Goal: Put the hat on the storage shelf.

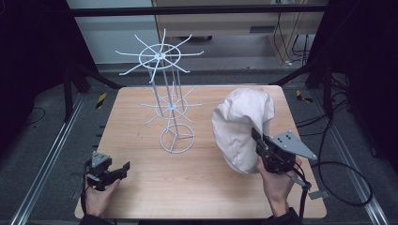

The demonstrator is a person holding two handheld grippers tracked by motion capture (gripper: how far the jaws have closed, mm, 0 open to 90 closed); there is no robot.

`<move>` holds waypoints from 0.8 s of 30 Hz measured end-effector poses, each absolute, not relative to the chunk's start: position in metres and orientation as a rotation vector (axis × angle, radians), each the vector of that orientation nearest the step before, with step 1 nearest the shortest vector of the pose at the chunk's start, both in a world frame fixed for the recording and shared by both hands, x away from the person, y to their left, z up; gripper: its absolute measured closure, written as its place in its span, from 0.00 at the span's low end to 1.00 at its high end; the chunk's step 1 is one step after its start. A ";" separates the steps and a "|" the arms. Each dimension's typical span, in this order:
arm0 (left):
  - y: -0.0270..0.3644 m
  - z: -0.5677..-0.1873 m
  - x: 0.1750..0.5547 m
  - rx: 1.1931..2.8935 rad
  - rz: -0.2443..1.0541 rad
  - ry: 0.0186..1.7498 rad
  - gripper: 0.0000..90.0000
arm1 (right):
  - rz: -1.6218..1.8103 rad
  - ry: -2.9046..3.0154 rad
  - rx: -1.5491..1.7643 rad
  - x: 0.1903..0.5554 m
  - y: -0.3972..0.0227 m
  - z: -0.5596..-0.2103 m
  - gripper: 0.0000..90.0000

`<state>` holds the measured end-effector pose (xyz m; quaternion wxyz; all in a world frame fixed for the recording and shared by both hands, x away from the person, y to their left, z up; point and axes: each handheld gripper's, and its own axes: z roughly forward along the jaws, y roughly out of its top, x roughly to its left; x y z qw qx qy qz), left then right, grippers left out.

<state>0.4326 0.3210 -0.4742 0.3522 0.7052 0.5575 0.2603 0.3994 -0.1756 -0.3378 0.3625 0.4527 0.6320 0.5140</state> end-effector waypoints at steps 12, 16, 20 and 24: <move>0.321 -0.475 0.433 1.828 0.670 1.445 0.27 | 1.396 1.520 1.058 0.391 -0.179 -0.320 0.98; 0.321 -0.475 0.433 1.830 0.670 1.447 0.27 | 1.407 1.503 1.046 0.390 -0.180 -0.314 0.98; 0.320 -0.475 0.433 1.833 0.671 1.446 0.27 | 1.422 1.485 1.029 0.389 -0.178 -0.308 0.98; 0.321 -0.475 0.433 1.831 0.670 1.447 0.27 | 1.432 1.467 1.005 0.388 -0.177 -0.303 0.98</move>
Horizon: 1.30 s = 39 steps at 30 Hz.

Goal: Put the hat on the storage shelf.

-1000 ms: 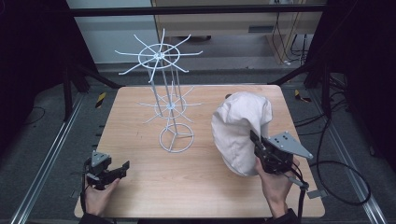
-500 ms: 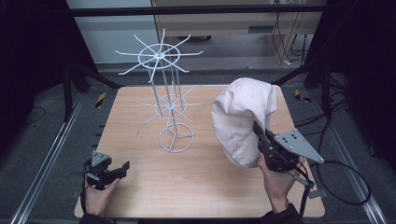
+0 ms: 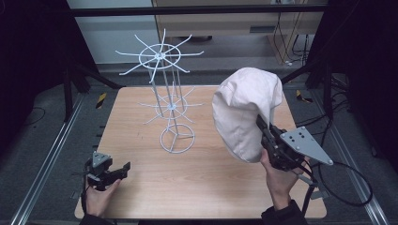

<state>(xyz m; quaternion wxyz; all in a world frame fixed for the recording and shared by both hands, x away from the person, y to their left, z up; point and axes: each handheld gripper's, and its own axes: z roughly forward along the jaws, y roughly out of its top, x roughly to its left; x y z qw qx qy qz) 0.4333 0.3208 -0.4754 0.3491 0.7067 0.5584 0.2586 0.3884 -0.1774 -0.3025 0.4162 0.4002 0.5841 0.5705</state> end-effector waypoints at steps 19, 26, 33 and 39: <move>0.321 -0.476 0.434 1.836 0.668 1.448 0.27 | 1.510 1.393 0.863 0.373 -0.172 -0.267 0.98; 0.321 -0.476 0.434 1.836 0.669 1.451 0.27 | 1.553 1.379 0.802 0.366 -0.167 -0.260 0.98; 0.321 -0.476 0.434 1.836 0.668 1.450 0.27 | 1.603 1.369 0.751 0.361 -0.162 -0.250 0.98; 0.321 -0.476 0.434 1.838 0.668 1.451 0.27 | 1.636 1.368 0.727 0.361 -0.154 -0.245 0.98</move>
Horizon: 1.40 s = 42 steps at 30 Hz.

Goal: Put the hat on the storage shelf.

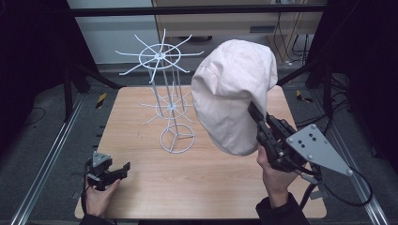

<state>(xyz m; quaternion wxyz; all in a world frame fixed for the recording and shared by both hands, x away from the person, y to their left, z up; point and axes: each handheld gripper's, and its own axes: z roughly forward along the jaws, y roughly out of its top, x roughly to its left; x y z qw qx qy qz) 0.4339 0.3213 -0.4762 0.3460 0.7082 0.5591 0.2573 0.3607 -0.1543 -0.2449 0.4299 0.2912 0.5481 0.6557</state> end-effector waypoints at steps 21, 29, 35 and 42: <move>0.322 -0.476 0.434 1.830 0.672 1.452 0.27 | 1.707 1.399 0.638 0.379 -0.108 -0.222 0.98; 0.323 -0.476 0.434 1.828 0.672 1.453 0.27 | 1.690 1.433 0.619 0.389 -0.092 -0.222 0.98; 0.323 -0.476 0.434 1.826 0.674 1.453 0.27 | 1.678 1.466 0.627 0.396 -0.087 -0.225 0.98; 0.323 -0.476 0.434 1.829 0.670 1.452 0.27 | 1.665 1.500 0.644 0.403 -0.085 -0.231 0.98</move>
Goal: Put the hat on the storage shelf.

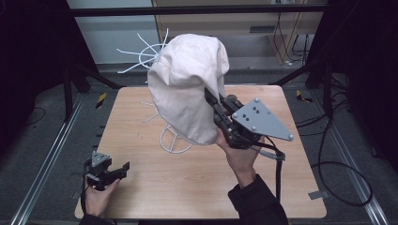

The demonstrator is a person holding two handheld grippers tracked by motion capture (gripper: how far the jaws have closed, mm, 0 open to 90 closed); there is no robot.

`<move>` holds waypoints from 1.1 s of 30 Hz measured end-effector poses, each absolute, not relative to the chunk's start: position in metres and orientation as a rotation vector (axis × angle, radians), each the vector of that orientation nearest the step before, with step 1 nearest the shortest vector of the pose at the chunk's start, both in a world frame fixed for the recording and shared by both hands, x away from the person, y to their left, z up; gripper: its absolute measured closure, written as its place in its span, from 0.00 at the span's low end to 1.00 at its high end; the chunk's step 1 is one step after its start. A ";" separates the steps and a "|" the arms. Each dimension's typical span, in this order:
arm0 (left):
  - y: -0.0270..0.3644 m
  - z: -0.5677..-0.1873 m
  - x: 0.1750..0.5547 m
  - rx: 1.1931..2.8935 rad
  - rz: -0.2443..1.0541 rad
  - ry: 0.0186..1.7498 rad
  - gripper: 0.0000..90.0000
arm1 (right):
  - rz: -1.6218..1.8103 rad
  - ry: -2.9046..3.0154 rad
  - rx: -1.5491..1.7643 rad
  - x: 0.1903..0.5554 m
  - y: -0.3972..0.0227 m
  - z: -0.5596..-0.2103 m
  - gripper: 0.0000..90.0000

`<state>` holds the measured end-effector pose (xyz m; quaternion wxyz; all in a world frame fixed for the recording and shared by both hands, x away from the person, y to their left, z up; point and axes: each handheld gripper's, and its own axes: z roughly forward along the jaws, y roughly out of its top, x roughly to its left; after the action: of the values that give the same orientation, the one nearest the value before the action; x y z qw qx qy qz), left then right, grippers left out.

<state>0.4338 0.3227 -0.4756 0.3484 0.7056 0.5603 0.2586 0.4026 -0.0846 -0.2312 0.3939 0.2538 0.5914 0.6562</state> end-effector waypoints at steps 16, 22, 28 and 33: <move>0.323 -0.476 0.434 1.832 0.670 1.454 0.27 | 1.662 1.555 0.681 0.411 -0.089 -0.247 0.97; 0.323 -0.476 0.434 1.834 0.670 1.455 0.27 | 1.662 1.580 0.693 0.413 -0.091 -0.250 0.97; 0.322 -0.476 0.434 1.836 0.669 1.455 0.27 | 1.645 1.611 0.691 0.414 -0.092 -0.253 0.97; 0.322 -0.477 0.435 1.839 0.668 1.455 0.27 | 1.631 1.643 0.690 0.415 -0.094 -0.256 0.96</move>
<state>0.4347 0.3222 -0.4765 0.3443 0.7081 0.5602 0.2573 0.4146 -0.0939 -0.2563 0.3550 0.2670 0.6357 0.6313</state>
